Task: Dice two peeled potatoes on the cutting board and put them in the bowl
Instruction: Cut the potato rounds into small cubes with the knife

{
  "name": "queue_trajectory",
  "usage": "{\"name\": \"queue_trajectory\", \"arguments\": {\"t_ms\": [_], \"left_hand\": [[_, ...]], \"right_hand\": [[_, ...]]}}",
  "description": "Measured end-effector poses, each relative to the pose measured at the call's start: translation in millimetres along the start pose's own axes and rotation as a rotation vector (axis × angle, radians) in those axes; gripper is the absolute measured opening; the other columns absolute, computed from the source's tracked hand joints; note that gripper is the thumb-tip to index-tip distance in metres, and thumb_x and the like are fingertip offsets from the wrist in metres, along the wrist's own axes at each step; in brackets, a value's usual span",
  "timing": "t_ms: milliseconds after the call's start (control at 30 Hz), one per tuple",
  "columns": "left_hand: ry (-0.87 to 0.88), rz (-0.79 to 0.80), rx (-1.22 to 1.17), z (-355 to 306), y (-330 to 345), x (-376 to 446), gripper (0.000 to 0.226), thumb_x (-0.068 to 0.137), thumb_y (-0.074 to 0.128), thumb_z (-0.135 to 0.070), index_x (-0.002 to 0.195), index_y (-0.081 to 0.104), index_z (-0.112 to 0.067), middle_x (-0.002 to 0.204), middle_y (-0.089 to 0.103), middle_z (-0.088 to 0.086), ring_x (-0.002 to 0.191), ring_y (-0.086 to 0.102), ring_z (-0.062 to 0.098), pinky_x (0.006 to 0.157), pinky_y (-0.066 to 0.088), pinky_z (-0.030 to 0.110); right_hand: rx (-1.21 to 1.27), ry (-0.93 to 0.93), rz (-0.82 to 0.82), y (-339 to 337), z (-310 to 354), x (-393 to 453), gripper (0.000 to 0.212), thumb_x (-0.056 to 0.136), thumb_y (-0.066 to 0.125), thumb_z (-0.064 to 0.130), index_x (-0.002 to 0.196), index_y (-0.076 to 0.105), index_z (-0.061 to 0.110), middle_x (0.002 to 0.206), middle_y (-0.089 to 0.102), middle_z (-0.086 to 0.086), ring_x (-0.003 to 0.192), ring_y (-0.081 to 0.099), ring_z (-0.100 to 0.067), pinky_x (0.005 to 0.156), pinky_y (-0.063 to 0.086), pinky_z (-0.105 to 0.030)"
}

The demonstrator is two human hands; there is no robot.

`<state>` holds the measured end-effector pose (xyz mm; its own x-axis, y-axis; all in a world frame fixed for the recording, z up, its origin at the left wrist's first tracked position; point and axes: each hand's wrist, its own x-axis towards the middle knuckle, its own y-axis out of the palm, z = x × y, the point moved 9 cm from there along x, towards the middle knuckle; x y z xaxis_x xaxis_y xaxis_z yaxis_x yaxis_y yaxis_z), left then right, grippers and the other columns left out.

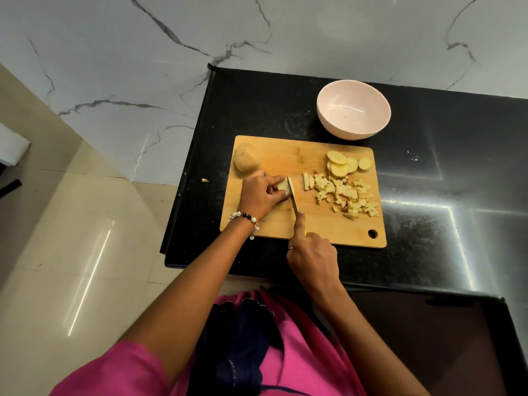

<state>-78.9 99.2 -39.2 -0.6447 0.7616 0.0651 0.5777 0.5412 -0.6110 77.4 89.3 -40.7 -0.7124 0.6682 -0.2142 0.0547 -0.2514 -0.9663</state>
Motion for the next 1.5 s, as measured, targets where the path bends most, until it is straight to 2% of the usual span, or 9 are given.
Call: {"name": "queue_trajectory", "arguments": {"t_ms": [133,333,600,733,867,1033,1167,1367,1500], "left_hand": [[-0.023,-0.002,-0.033,4.7,-1.2,-0.6,0.044,0.067,0.084,-0.020,0.108,0.071,-0.011,0.083,0.056,0.000,0.064,0.047,0.001,0.064,0.039,0.003],[-0.025,0.005,-0.041,5.5,-3.8,-1.5,0.052,0.065,0.086,-0.022,0.113,0.068,-0.011,0.090,0.058,0.005,0.069,0.048,0.001,0.067,0.038,0.001],[-0.003,-0.025,0.016,0.7,-5.6,-4.4,0.043,0.071,0.081,-0.018,0.111,0.069,-0.009,0.085,0.053,0.000,0.071,0.050,0.008,0.068,0.041,0.008],[-0.031,-0.009,0.058,1.1,-2.8,-2.7,0.042,0.074,0.079,-0.018,0.113,0.068,-0.009,0.086,0.054,0.002,0.075,0.050,0.010,0.074,0.043,0.016],[-0.058,0.042,0.113,0.3,1.3,4.5,0.041,0.074,0.079,-0.019,0.113,0.068,-0.009,0.091,0.062,0.004,0.080,0.056,0.015,0.077,0.046,0.022],[-0.075,0.066,0.181,0.1,3.8,7.0,0.040,0.075,0.078,-0.020,0.112,0.069,-0.010,0.100,0.064,0.007,0.092,0.059,0.019,0.084,0.049,0.031],[-0.073,0.035,0.190,-0.7,3.3,3.2,0.039,0.077,0.076,-0.022,0.114,0.068,-0.012,0.099,0.063,0.007,0.092,0.057,0.018,0.078,0.044,0.024],[-0.079,0.040,0.163,2.1,1.4,3.5,0.041,0.074,0.078,-0.023,0.113,0.068,-0.012,0.095,0.062,0.008,0.087,0.057,0.018,0.080,0.046,0.027],[-0.097,0.027,0.131,2.5,-1.1,1.6,0.044,0.071,0.081,-0.024,0.112,0.069,-0.013,0.091,0.061,0.004,0.078,0.049,0.009,0.073,0.041,0.019]], "right_hand": [[0.015,0.036,-0.037,-9.6,-13.5,21.6,0.062,0.096,0.034,0.016,0.151,0.007,0.009,0.093,0.064,-0.015,0.077,0.060,-0.034,0.056,0.036,-0.034],[0.081,0.079,-0.111,-25.6,-29.6,22.0,0.058,0.097,0.035,0.021,0.151,0.016,0.011,0.087,0.064,-0.017,0.075,0.059,-0.036,0.056,0.034,-0.033],[0.160,0.002,-0.069,-22.9,-7.0,18.7,0.057,0.098,0.033,0.023,0.151,0.017,0.012,0.085,0.064,-0.016,0.072,0.059,-0.034,0.058,0.039,-0.036],[0.129,0.011,-0.015,-13.6,-3.2,20.6,0.059,0.098,0.033,0.022,0.151,0.012,0.012,0.092,0.063,-0.017,0.077,0.059,-0.035,0.058,0.038,-0.036],[0.039,0.006,-0.020,-12.6,4.8,24.8,0.062,0.095,0.034,0.016,0.151,0.009,0.006,0.090,0.062,-0.017,0.068,0.052,-0.033,0.056,0.032,-0.034],[-0.020,-0.033,-0.039,-10.9,14.5,36.2,0.063,0.094,0.035,0.011,0.150,0.009,0.002,0.088,0.062,-0.017,0.072,0.058,-0.034,0.054,0.033,-0.033],[-0.029,-0.028,-0.007,-3.6,9.2,14.6,0.065,0.095,0.034,0.012,0.150,0.002,0.003,0.088,0.061,-0.014,0.063,0.048,-0.029,0.053,0.032,-0.033],[-0.059,-0.036,-0.018,1.3,9.4,-0.8,0.065,0.095,0.032,0.011,0.150,-0.002,0.004,0.092,0.061,-0.013,0.074,0.061,-0.030,0.055,0.034,-0.032],[-0.060,-0.017,-0.031,-7.4,2.1,19.0,0.063,0.096,0.032,0.013,0.151,0.003,0.006,0.093,0.061,-0.015,0.075,0.060,-0.032,0.055,0.035,-0.034]]}}
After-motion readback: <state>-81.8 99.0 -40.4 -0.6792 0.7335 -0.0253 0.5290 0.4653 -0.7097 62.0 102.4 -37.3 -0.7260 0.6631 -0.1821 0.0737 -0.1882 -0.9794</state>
